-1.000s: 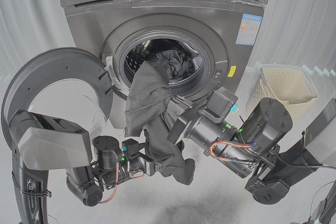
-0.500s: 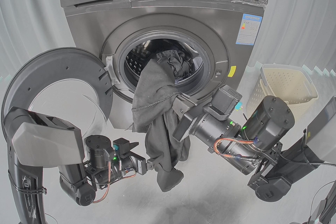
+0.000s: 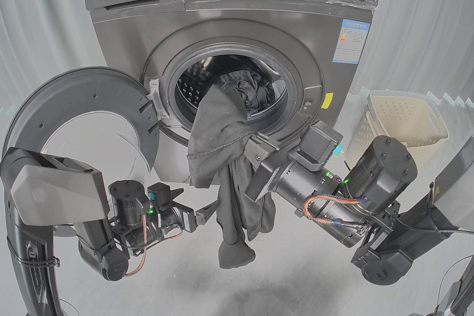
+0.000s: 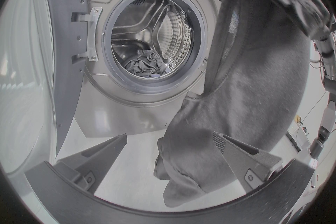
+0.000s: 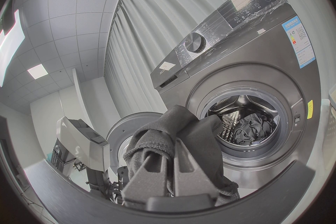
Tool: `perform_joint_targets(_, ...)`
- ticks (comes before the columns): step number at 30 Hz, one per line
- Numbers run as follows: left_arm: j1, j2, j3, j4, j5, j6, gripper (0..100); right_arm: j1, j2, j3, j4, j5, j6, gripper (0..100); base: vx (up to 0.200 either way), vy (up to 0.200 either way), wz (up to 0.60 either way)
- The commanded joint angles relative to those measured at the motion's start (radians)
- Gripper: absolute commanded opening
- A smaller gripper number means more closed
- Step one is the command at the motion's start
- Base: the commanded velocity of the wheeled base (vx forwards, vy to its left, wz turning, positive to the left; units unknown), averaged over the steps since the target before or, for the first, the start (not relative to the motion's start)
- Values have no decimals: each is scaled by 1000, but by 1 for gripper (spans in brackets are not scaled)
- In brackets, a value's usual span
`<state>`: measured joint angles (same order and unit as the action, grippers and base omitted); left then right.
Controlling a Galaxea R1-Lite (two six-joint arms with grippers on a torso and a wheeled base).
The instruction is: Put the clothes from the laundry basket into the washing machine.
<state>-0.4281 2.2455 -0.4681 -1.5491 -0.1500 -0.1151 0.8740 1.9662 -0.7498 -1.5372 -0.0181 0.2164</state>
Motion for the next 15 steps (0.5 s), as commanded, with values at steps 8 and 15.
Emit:
perform_joint_targets(8,28,123,-164,0,3,-3,100,17,-3,3,-1,1,-2,0,0,0,0)
perform_joint_targets(15,14,129,-132,0,-3,0,100,3,-4,-2,0,1,-2,0,0,0,0)
